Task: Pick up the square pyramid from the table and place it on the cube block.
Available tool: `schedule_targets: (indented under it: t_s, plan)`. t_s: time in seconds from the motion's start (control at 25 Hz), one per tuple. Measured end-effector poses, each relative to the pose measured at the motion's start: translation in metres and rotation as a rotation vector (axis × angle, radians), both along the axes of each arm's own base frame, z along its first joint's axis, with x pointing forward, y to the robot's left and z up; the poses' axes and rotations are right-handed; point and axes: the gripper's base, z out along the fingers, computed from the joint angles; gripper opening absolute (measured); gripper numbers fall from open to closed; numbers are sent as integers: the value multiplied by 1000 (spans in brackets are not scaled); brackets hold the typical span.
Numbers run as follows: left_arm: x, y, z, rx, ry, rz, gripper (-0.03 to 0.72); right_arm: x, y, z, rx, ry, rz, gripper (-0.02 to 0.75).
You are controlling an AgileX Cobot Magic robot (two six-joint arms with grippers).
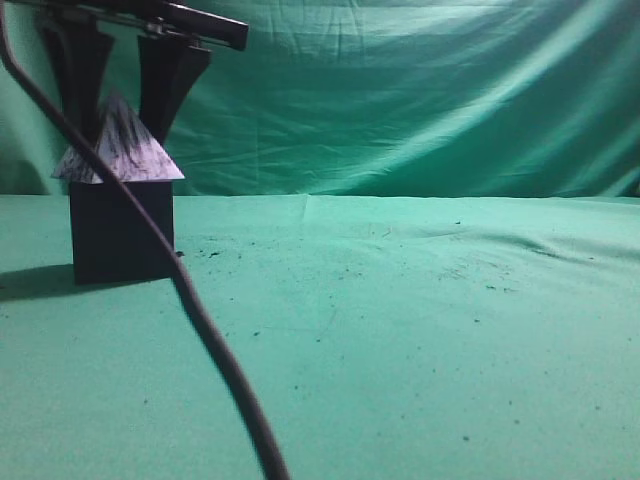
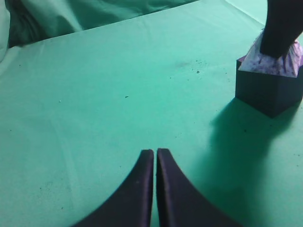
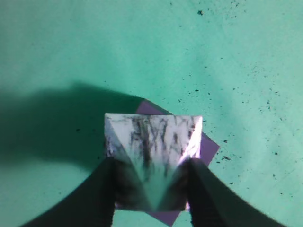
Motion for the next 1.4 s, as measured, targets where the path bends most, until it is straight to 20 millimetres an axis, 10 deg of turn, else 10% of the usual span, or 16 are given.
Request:
schedule_targets:
  t_s: [0.2, 0.36, 0.6, 0.8, 1.4]
  plan:
    - [0, 0, 0, 0, 0, 0, 0, 3, 5, 20, 56, -43, 2, 624]
    - [0, 0, 0, 0, 0, 0, 0, -4, -4, 77, 168, -129, 0, 645]
    - [0, 0, 0, 0, 0, 0, 0, -47, -58, 197, 399, -244, -74, 111]
    - [0, 0, 0, 0, 0, 0, 0, -88, -118, 251, 466, -320, -119, 0]
    - [0, 0, 0, 0, 0, 0, 0, -192, -263, 193, 460, -377, -166, 0]
